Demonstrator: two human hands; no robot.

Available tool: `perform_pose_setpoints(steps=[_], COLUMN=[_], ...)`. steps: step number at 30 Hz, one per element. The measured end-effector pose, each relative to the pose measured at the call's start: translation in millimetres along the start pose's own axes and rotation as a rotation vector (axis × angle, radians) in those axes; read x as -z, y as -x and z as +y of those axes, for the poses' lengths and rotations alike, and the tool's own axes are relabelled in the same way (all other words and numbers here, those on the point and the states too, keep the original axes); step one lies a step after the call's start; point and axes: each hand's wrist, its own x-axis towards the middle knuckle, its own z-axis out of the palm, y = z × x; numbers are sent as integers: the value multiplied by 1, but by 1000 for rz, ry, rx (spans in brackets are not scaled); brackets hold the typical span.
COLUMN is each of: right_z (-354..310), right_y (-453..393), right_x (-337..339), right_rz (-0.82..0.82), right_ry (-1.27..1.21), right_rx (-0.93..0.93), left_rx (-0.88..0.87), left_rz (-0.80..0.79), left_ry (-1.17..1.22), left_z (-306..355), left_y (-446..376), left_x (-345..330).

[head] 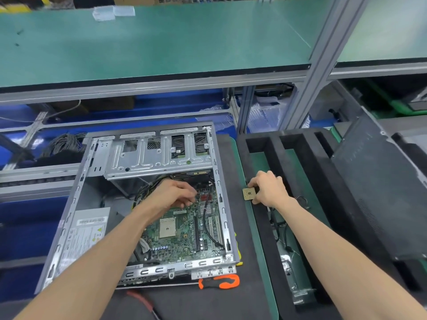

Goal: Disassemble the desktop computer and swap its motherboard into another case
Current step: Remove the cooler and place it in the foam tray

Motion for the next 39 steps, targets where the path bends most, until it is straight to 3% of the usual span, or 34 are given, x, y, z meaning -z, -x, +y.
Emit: perform_pose_setpoints(steps=[7,13,16,19,22,25,27,32,39], right_z=[-8,-55,-89,-124,-156,-178,-186,-195,-200], right_y=[7,25,38,54,65,67,66,62,55], right_x=[8,56,79,85,73,53,39,20,9], right_rz=[75,600,692,590,278,-22,-117,-194,-139], right_ry=[-99,-587,-656,-560,-378,-120,-38,-121,-272], right_rx=[12,141,240,419,543,501,447,234,17], left_rx=[4,-14,-64,-26,48,75,93,119,113], left_rz=[2,109,157,95,24,-24,-31,17,40], left_ry=[-50,-254,-543,-737,-812,-810,-827,-1015,-1104], left_z=[2,-1,-6,-10,-17,-23,-25,-28,-29], left_y=[2,7,13,19,22,22,22,24,25], left_x=[2,16,26,29,25,23,22,16,9])
